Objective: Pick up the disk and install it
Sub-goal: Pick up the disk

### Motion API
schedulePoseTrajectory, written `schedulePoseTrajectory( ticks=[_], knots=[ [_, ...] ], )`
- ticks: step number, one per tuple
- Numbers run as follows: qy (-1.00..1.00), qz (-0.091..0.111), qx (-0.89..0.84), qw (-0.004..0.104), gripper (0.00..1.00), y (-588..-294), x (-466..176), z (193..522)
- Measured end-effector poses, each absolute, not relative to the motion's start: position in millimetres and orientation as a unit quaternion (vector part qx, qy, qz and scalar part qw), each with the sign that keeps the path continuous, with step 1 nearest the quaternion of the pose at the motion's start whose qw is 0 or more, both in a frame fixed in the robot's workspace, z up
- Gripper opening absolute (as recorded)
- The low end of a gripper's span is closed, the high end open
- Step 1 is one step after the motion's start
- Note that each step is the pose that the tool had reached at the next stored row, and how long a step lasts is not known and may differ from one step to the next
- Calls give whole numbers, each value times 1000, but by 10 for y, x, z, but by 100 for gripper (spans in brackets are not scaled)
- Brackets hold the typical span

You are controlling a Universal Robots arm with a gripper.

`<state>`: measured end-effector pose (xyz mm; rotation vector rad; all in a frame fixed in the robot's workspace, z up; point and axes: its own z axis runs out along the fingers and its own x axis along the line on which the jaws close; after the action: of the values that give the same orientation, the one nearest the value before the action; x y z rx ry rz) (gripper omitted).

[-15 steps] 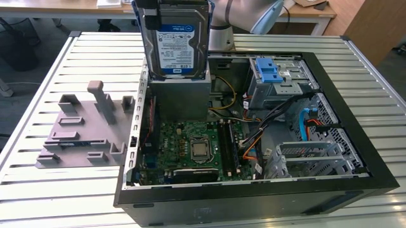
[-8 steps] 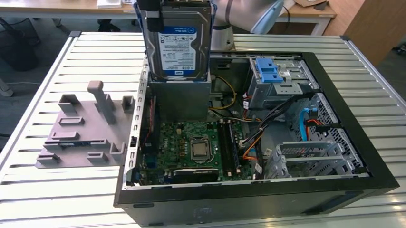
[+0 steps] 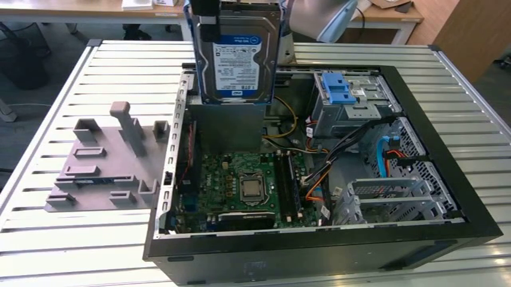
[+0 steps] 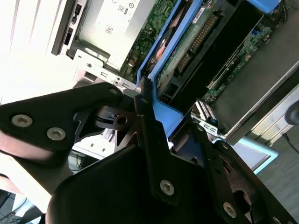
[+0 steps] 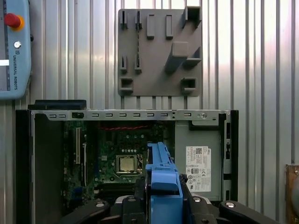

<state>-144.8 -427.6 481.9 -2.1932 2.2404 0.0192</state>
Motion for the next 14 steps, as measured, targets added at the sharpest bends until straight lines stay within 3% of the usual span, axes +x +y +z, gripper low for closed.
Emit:
schedulePoseTrajectory(
  ticks=[14],
  knots=[
    [715, 6, -700, 3, 36, -4277, -1192, 4816]
  ],
)
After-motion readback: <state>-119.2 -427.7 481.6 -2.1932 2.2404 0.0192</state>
